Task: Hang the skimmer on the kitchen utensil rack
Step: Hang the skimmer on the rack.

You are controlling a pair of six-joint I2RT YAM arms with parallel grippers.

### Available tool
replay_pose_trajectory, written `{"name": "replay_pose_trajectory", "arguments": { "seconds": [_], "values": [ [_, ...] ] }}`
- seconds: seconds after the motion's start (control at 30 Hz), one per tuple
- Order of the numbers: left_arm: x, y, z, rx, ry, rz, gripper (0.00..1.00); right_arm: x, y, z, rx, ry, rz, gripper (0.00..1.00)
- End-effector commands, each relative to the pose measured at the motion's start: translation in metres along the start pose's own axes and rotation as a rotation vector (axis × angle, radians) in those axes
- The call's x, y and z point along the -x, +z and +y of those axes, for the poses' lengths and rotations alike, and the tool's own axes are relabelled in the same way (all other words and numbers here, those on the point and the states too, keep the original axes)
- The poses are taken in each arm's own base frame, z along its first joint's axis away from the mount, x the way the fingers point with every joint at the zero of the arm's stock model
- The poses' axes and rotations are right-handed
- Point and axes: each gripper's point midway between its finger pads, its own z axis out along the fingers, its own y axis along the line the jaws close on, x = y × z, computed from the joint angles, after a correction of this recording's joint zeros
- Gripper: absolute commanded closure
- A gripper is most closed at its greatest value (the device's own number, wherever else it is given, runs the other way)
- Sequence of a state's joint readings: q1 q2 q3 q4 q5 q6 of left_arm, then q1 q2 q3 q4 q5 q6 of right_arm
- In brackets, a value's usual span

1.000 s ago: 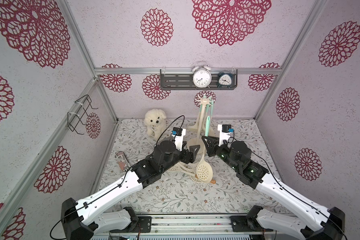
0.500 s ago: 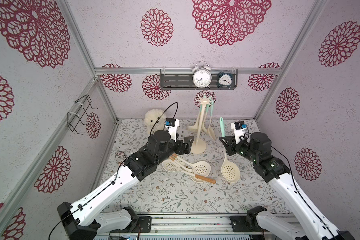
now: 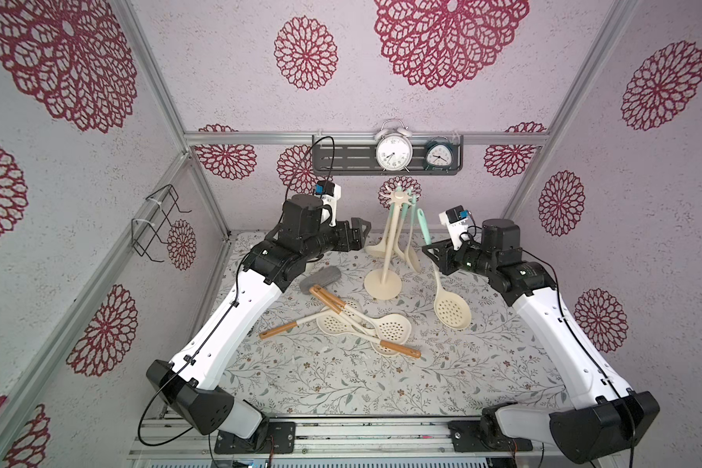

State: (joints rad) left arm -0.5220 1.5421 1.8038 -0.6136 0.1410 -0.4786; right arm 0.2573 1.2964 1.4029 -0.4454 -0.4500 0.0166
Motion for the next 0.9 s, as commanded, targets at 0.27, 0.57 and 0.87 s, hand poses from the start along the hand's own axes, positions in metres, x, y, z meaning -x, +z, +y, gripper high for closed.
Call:
{"name": "replay_pose_trajectory", "arguments": {
  "seconds": [0.27,0.57,0.87],
  "values": [
    [0.043,0.030,0.007,-0.029,-0.008,0.029,0.15,0.034,-0.002,0.003,0.120,0.002,-0.009,1.00],
    [0.049,0.061,-0.005,-0.124,-0.042,0.049,0.16,0.026,0.007,0.007,0.150,0.005,0.034,1.00],
    [0.032,0.089,-0.001,-0.153,-0.073,0.106,0.17,0.035,0.002,0.015,0.160,-0.018,0.006,1.00]
  ]
}}
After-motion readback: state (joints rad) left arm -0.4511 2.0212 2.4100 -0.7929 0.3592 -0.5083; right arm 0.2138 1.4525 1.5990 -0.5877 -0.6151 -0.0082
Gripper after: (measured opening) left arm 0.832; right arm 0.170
